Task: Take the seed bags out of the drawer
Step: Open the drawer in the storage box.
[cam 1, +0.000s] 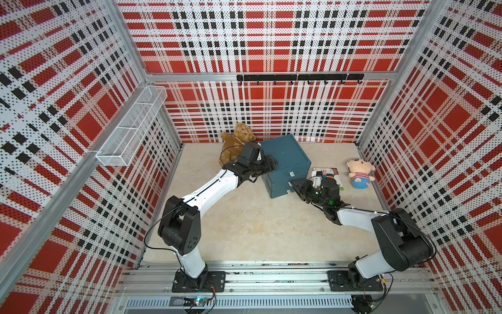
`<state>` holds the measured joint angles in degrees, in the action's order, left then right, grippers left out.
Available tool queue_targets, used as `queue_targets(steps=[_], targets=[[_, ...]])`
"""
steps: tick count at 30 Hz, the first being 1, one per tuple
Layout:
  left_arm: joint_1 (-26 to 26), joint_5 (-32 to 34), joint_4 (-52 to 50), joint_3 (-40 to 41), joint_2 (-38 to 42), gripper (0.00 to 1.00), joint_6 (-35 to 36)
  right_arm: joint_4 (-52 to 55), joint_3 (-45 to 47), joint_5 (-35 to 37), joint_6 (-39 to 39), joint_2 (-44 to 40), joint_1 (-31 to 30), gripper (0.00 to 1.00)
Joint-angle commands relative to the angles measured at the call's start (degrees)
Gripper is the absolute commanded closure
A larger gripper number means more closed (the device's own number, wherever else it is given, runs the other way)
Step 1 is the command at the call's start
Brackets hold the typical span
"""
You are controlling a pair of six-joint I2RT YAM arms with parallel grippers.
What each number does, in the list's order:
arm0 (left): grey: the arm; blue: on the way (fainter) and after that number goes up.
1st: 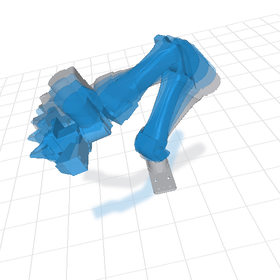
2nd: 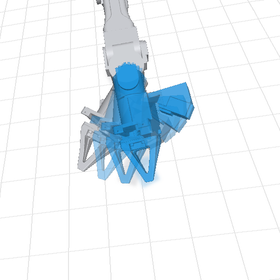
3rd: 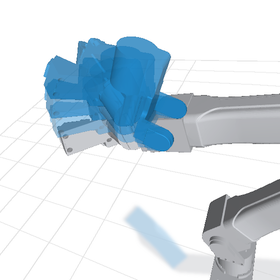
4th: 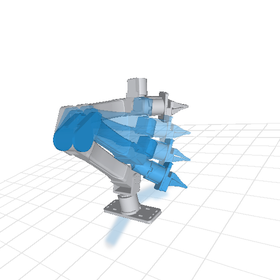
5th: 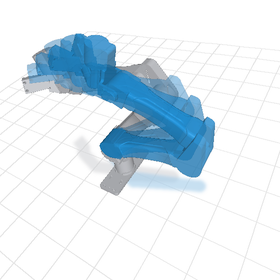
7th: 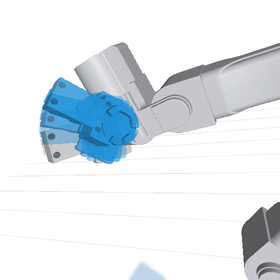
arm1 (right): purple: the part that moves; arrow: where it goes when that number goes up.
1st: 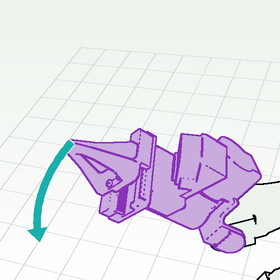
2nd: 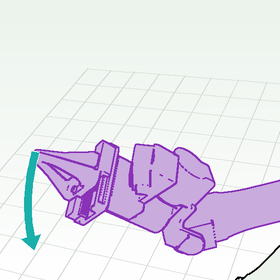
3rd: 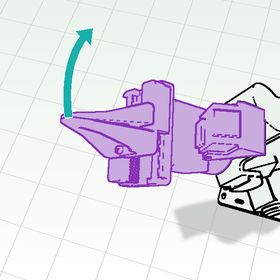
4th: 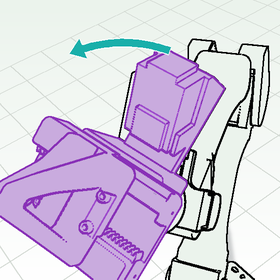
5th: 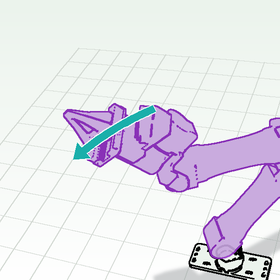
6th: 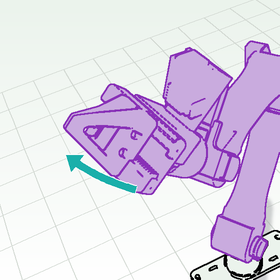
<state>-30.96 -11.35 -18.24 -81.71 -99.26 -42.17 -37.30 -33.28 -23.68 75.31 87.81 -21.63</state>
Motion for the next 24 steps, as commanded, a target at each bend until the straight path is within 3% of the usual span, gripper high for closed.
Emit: queue_targets(steps=[1,8,14,18,24], targets=[[-0.9,0.4,-8.1,1.6,-3.1,0.3,1.0,-2.7,-1.1,0.3,1.3,1.6,-0.3,0.58],[-0.9,0.1,-8.1,1.6,-3.2,0.3,1.2,-2.0,-2.1,0.2,0.8,2.3,-0.3,0.61],[-0.8,0.1,-8.1,1.6,-3.1,0.3,1.3,1.2,-1.6,0.5,-0.6,1.0,-0.3,0.5],[-0.7,-0.1,-8.1,1.6,-3.3,0.3,1.4,1.5,-1.3,0.4,-0.9,0.7,-0.3,0.49],[-0.5,-0.2,-8.2,1.7,-3.3,0.3,1.5,1.4,-2.0,0.4,-1.0,1.6,-0.3,0.6]])
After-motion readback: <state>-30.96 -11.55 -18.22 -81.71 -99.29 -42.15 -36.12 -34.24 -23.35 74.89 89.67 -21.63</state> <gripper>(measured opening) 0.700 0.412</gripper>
